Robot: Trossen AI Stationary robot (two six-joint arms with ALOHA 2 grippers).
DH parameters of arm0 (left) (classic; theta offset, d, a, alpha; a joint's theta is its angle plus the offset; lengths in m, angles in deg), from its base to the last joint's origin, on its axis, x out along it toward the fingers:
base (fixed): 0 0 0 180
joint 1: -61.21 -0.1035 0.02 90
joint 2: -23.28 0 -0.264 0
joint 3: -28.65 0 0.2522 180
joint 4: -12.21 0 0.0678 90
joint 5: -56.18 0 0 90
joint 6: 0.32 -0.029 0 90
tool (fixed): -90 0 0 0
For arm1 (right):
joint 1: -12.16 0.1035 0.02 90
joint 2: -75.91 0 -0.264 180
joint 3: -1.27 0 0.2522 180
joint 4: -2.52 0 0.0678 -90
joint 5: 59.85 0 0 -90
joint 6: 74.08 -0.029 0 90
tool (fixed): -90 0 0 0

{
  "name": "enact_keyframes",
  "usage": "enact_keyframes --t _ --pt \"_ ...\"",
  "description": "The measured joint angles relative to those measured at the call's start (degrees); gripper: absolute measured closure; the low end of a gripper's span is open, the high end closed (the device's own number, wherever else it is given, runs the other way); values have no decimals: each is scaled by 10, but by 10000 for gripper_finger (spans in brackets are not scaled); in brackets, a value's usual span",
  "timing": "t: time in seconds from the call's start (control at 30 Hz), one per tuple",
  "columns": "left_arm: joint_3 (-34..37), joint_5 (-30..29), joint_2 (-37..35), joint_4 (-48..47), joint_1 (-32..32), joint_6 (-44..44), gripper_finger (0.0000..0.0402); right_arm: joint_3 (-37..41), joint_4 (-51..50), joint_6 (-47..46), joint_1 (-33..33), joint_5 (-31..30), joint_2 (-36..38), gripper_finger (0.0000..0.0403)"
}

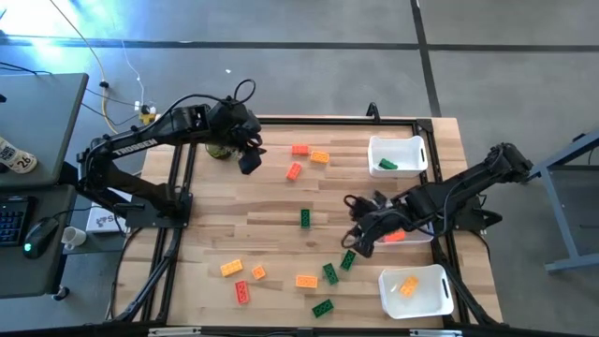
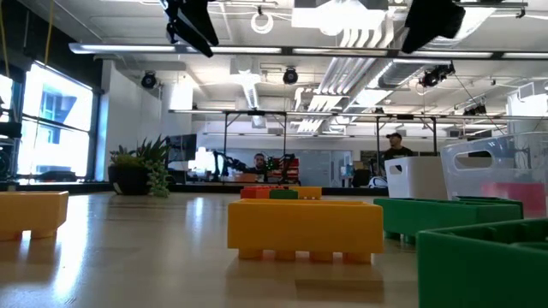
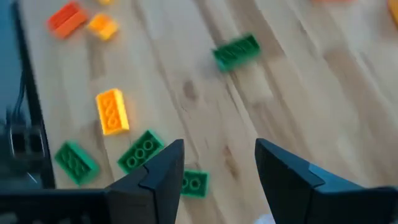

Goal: Sort & place blocks by color
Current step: Put the green game piece into the top white bin

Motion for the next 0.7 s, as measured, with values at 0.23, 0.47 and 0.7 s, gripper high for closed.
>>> enact_keyframes --t 0.23,0.47,0.7 --pt "0 0 0 -2 0 13 172 0 27 220 0 25 -1 219" --pt "0 0 0 -2 0 13 172 -1 41 388 2 67 -34 219" --pt "0 0 0 -2 0 15 172 -1 47 503 5 102 -91 219"
